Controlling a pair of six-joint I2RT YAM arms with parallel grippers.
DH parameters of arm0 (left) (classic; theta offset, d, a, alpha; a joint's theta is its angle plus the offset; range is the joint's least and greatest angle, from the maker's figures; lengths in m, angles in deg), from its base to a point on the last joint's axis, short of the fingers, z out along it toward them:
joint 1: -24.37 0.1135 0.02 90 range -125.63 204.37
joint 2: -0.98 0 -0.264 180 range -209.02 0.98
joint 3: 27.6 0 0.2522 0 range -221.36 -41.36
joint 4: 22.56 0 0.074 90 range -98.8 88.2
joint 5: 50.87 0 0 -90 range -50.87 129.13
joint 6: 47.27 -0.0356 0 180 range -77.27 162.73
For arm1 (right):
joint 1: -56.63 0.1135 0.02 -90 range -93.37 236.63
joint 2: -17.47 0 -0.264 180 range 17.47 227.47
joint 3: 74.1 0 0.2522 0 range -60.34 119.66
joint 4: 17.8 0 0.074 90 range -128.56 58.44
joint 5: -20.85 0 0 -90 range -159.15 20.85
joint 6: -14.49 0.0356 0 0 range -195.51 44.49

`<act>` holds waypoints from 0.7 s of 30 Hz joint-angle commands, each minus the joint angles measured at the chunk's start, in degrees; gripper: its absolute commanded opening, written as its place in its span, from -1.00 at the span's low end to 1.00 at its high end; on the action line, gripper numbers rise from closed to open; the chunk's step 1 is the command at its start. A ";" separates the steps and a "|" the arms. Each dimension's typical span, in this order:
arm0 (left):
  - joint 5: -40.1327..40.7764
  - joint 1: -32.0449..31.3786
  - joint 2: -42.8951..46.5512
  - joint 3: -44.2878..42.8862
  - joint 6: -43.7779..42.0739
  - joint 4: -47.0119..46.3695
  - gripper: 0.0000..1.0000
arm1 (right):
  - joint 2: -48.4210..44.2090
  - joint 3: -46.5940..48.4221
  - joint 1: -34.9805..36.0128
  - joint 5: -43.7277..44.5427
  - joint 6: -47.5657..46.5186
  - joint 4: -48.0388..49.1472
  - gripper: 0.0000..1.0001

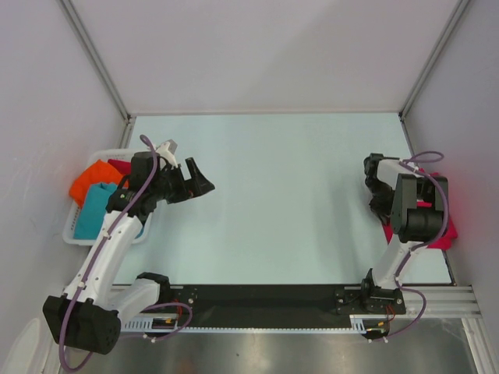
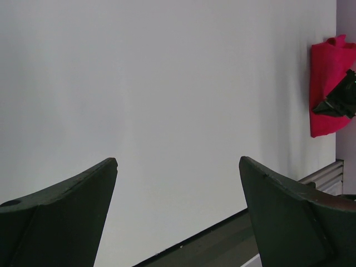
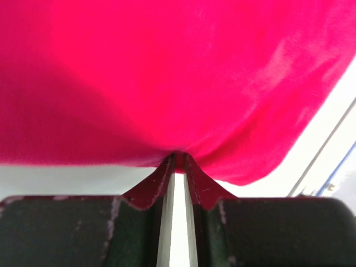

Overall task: Fold and stack the t-shirts
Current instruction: Put the neatly folded tshirt into the corner of the board with the right arm

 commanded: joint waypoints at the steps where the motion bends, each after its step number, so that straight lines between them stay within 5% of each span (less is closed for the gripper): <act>1: -1.59 0.59 0.36 0.12 -0.88 -1.58 0.93 | -0.48 4.40 4.87 7.28 3.12 -6.49 -0.66; 11: -0.80 0.60 0.72 0.47 -0.44 -1.76 0.94 | -1.99 22.94 19.90 10.38 5.07 -18.12 -0.63; 16: 7.97 0.59 -5.23 -5.57 -4.65 0.95 0.94 | 1.18 30.07 29.01 -4.18 -5.91 -7.85 -0.57; 21: 19.84 3.40 -14.39 -20.52 -9.75 12.65 0.99 | 1.00 33.24 36.60 -16.76 -14.71 7.95 -0.16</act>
